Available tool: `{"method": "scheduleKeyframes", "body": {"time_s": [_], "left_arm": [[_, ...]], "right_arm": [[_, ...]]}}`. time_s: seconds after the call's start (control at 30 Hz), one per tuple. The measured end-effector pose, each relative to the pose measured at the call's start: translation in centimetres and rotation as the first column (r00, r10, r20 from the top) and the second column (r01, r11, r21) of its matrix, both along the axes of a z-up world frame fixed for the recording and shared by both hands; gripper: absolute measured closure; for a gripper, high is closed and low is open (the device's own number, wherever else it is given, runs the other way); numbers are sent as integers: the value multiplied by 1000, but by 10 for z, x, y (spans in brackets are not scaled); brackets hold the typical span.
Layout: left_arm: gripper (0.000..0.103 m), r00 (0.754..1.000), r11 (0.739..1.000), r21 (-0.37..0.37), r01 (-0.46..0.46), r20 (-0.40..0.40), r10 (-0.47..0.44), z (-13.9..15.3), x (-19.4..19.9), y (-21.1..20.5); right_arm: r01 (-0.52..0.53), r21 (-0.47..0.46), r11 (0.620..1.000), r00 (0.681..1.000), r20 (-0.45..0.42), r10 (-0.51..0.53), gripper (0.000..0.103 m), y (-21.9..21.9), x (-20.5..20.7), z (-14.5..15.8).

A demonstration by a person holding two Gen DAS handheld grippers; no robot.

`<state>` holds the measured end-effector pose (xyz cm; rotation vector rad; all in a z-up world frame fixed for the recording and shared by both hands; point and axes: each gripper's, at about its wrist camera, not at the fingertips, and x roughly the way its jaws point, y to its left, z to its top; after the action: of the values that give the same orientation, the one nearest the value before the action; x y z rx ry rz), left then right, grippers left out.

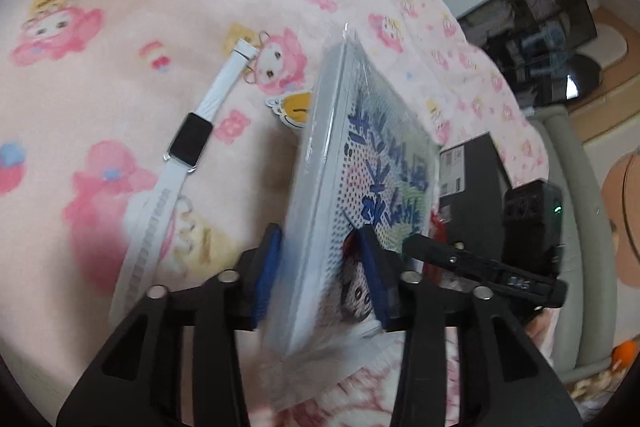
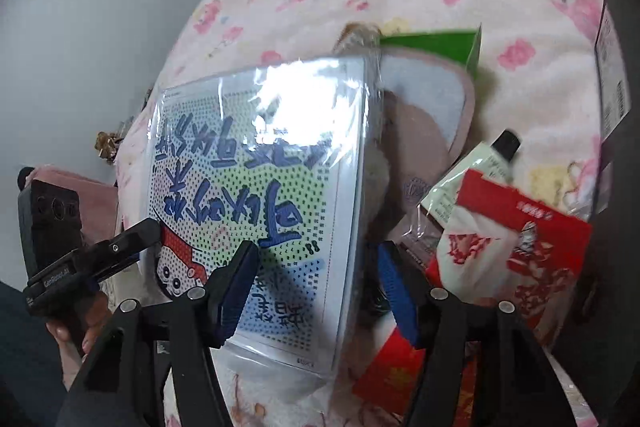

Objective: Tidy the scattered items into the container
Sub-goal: 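Lift the clear bag upright and carry it toward the black box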

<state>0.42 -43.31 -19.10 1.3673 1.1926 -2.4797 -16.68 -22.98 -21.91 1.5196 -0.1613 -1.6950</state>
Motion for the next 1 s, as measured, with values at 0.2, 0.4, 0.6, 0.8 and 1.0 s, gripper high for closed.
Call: {"method": "scheduleKeyframes", "body": {"time_s": [0.2,0.4,0.6,0.8,1.0], "left_arm": [[62,997,1000,-28,3,-80,-5,43,7,20],[62,979,987,-137,89,-169,-112,104,1,75],[62,952,973,-129,189,-219,-214,128,-25,134],[62,925,949,-117,291,-220,-311,128,-66,204],[62,908,926,-114,361,-183,-377,121,-125,261]], "right_arm": [[63,-20,998,995,-80,-64,58,19,6,32],[120,-107,987,975,-174,-137,60,79,29,97],[202,-148,968,949,-215,-230,60,147,31,128],[314,-148,938,909,-240,-342,60,221,23,137],[378,-116,919,875,-281,-395,60,293,-3,142]]}}
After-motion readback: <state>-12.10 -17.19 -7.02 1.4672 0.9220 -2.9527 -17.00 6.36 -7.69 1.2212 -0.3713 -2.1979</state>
